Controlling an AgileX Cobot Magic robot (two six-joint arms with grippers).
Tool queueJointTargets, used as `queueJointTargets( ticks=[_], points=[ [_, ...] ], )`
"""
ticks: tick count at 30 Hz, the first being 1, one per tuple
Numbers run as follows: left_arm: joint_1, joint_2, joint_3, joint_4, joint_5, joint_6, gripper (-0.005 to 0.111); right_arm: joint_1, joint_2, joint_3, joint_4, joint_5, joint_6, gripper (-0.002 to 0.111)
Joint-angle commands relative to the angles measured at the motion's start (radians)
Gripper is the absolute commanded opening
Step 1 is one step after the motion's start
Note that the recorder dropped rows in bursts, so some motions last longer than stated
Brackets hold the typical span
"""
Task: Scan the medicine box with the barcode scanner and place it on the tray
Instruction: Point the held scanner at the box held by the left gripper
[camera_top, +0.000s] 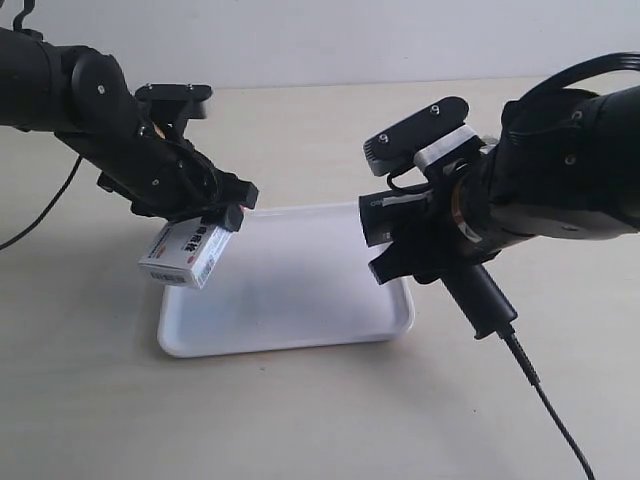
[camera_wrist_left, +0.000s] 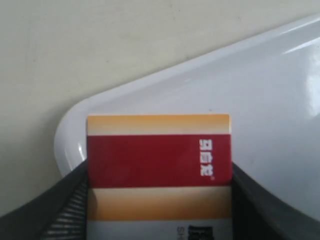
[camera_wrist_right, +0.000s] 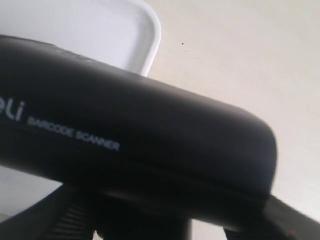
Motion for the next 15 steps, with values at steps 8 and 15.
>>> queueJointTargets(
  ticks=[8, 15],
  points=[
    [-0.003, 0.000, -0.010, 0.019, -0.043, -0.019, 0.000, 0.030, 0.033, -0.010, -0.038, -0.015, 0.037, 0.000],
    [-0.003, 0.028, -0.010, 0.034, -0.076, -0.019, 0.000, 0.030, 0.010, -0.010, -0.089, 0.027, 0.080, 0.000]
  ],
)
